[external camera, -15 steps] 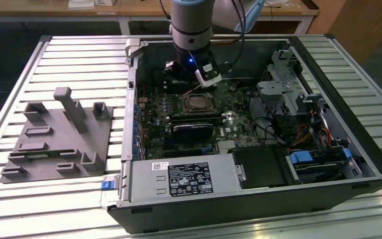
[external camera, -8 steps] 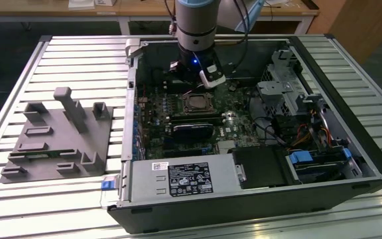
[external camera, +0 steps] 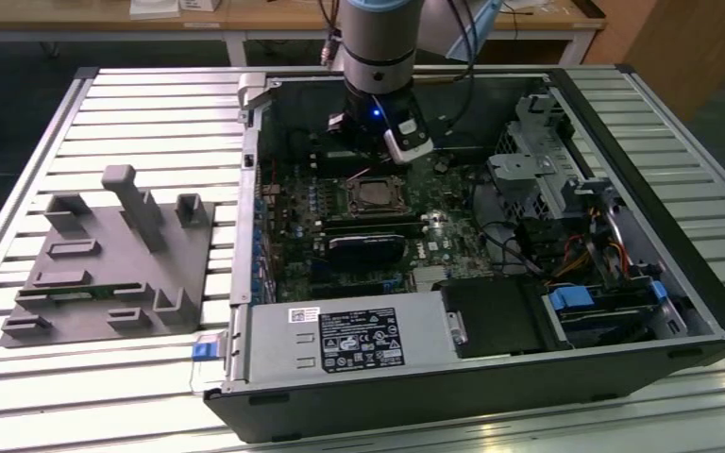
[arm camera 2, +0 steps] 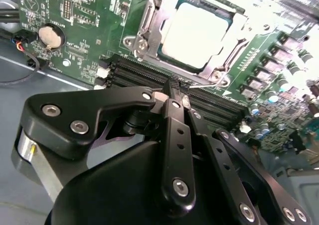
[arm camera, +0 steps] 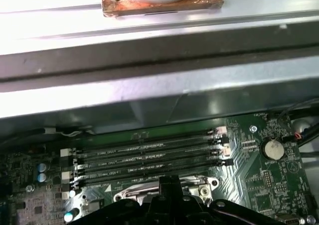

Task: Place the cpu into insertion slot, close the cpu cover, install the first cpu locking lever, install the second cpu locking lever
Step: 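Install the first cpu locking lever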

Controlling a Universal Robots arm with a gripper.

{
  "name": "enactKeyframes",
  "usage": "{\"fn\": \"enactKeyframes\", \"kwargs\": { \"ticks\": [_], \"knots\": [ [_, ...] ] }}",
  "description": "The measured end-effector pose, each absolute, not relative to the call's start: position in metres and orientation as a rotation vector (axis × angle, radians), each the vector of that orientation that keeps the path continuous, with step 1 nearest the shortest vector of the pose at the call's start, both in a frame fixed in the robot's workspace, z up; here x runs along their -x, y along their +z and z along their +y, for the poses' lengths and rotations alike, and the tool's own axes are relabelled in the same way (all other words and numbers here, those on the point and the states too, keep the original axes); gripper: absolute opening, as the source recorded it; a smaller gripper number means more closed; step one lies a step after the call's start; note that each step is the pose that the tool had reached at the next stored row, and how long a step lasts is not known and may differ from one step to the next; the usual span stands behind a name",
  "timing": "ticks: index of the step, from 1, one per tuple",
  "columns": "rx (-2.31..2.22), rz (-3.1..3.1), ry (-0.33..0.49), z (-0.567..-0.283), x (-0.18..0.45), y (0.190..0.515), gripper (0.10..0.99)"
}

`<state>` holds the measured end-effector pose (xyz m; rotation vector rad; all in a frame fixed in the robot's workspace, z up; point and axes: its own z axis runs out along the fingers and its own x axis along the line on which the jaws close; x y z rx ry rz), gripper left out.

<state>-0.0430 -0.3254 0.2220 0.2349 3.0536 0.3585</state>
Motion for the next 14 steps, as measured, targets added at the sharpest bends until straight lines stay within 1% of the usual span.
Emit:
{"fn": "enactKeyframes", "kwargs": {
  "ticks": [6, 11, 14],
  "knots": [
    [-0.233, 3.047, 0.354, -0.3223, 0.0428, 0.2183, 0.106],
    [-0.246, 3.032, 0.307, -0.3215, 0.0433, 0.2169, 0.106],
    [-0.270, 3.029, 0.298, -0.3216, 0.0433, 0.2168, 0.106]
  ]
}}
